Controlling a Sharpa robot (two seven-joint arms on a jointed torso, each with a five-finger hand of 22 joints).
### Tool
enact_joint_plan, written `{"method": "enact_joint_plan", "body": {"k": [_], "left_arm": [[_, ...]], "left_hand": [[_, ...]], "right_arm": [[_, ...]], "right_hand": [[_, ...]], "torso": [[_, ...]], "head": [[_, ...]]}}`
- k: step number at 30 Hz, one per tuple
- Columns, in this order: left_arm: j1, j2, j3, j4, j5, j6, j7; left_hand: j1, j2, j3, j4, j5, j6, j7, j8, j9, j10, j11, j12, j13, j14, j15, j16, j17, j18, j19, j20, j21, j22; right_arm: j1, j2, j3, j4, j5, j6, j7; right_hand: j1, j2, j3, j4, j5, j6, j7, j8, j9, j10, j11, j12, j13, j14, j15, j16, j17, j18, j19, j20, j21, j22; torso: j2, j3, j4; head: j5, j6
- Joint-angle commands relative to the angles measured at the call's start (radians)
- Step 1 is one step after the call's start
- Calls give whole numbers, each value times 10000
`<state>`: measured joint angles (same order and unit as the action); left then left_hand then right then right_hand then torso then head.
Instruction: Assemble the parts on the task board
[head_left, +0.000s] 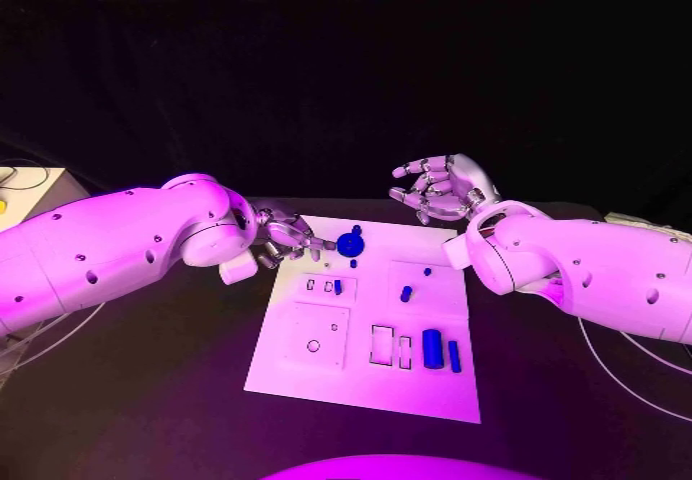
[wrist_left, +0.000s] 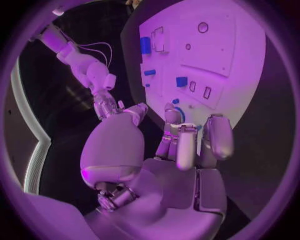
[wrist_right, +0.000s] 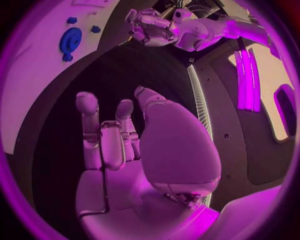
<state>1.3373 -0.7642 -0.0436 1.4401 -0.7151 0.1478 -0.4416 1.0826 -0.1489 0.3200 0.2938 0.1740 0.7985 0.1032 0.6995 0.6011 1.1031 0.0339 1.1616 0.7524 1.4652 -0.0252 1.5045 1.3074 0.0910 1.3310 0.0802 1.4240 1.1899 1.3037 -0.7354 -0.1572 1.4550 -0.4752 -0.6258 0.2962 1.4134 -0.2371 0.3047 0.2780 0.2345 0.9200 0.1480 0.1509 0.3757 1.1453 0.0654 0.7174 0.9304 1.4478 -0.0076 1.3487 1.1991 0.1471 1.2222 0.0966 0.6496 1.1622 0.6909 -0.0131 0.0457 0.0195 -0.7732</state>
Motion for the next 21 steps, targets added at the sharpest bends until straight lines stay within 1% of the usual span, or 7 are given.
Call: {"method": "enact_joint_plan", "body": {"k": [1,4,6,8,13,15,21], "left_arm": [[61,275,-42,-107,-1000,951,-1236],[92,619,-97,-288,-1279,1051,-1415],[104,880,-140,-497,-1419,1105,-1497],[108,1035,-170,-645,-1478,1159,-1533],[114,1480,-290,-1073,-1563,1317,-1604],[114,1618,-324,-1196,-1572,1359,-1618],[114,1897,-380,-1440,-1550,1515,-1643]], "left_hand": [[-77,-18,-63,-9,-49,-76,3,-5,25,-24,-33,37,-14,548,-61,-15,1226,-105,32,-71,-31,12],[-18,23,-70,-20,27,-111,8,-4,60,19,-29,90,79,564,-56,6,1268,-105,31,-67,-33,11],[69,89,-49,-24,99,-136,12,2,102,44,-26,130,140,583,-52,30,1317,-116,65,-62,-13,64],[82,101,-43,-23,107,-139,12,3,108,81,-26,165,205,601,-52,54,1366,-125,94,-62,6,109],[71,103,-54,-12,107,-154,19,-2,117,64,-21,157,181,617,-50,76,1409,-134,120,-60,22,150],[61,102,-62,-7,105,-163,22,-6,121,63,-17,161,186,622,-49,83,1423,-136,126,-59,26,159],[51,117,-66,-4,110,-172,27,-8,129,58,-13,163,185,634,-45,99,1456,-139,135,-57,33,173]], "right_arm": [[29,-41,0,-113,930,393,231],[50,-90,-1,-208,938,383,193],[58,-120,-1,-256,754,351,159],[62,-135,-2,-274,664,330,134],[70,-162,-3,-309,519,255,54],[73,-173,-3,-316,493,227,25],[80,-185,-3,-333,420,149,-75]], "right_hand": [[-29,-48,73,-5,47,-77,36,77,23,-233,-13,-377,-339,-119,-5,-233,-274,193,-207,14,-550,-272],[-19,-64,93,-14,49,-138,46,114,34,-263,-4,-444,-450,-176,8,-370,-412,229,-301,23,-858,-435],[-11,-85,101,-21,66,-235,69,128,36,-320,17,-501,-545,-261,28,-536,-599,273,-429,39,-1237,-626],[-18,-88,104,-5,71,-335,97,167,45,-445,53,-617,-705,-460,61,-877,-988,340,-656,70,-1831,-927],[-4,-95,91,1,81,-442,122,221,55,-530,79,-741,-926,-639,89,-1211,-1329,342,-700,100,-2015,-1057],[26,-85,87,15,90,-561,152,247,54,-609,109,-941,-1225,-843,119,-1593,-1703,342,-757,131,-2202,-1193],[36,-85,74,17,96,-604,161,252,51,-604,116,-986,-1322,-872,125,-1671,-1766,343,-757,140,-2255,-1235]], "torso": [[-18,20,-19],[-7,23,-12],[-3,23,-9],[3,20,-12],[15,10,-7],[19,7,-6],[37,1,1]], "head": [[21,-28],[13,-32],[11,-35],[9,-49],[-3,-72],[-7,-72],[-33,-96]]}}
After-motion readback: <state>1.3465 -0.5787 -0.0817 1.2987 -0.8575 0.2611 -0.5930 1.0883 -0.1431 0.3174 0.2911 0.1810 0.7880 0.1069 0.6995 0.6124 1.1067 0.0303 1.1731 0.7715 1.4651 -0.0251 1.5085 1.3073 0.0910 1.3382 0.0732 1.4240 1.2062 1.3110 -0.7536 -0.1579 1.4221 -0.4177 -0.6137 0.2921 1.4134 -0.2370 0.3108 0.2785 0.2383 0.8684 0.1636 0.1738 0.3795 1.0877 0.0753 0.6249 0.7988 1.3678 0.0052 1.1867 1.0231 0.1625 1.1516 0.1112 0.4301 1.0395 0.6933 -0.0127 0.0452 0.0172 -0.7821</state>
